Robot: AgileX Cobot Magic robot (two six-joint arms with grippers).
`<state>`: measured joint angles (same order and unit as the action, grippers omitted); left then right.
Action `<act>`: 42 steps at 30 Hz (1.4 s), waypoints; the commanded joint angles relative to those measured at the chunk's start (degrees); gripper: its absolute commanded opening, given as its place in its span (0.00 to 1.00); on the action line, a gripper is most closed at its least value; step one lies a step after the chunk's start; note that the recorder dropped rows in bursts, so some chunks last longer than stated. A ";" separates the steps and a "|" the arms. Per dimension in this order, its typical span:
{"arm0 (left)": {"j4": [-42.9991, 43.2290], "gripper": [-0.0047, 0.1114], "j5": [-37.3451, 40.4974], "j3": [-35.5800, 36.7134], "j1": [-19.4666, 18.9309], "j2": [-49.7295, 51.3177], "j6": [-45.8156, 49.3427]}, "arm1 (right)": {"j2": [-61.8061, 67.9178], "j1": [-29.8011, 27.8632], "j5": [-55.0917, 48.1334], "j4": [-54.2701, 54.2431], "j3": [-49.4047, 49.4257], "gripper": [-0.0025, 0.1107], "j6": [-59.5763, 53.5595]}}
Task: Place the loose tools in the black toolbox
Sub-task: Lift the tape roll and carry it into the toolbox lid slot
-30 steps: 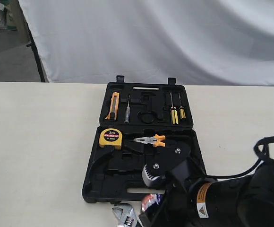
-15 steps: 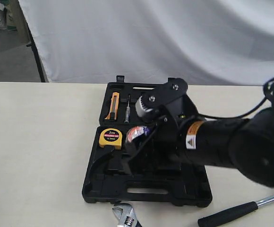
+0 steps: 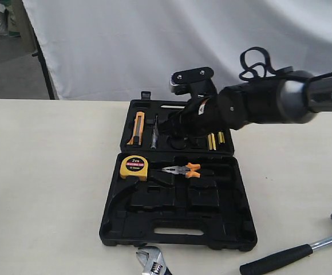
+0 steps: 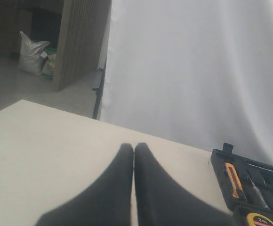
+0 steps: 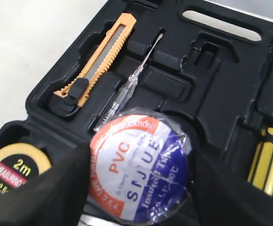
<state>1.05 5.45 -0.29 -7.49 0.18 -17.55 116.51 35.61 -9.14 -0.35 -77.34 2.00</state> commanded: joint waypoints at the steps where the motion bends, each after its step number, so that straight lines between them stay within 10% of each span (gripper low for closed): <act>1: 0.25 0.05 -0.41 -0.15 -1.45 -0.18 -0.27 | 6.71 -0.61 -3.82 2.06 -7.95 0.02 -0.96; 42: 0.25 0.05 -0.41 -0.15 -1.45 -0.18 -0.27 | 14.48 -2.81 -1.46 3.68 -12.54 0.02 -0.32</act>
<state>1.05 5.45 -0.29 -7.49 0.18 -17.55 131.11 33.31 -10.02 2.42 -89.52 2.57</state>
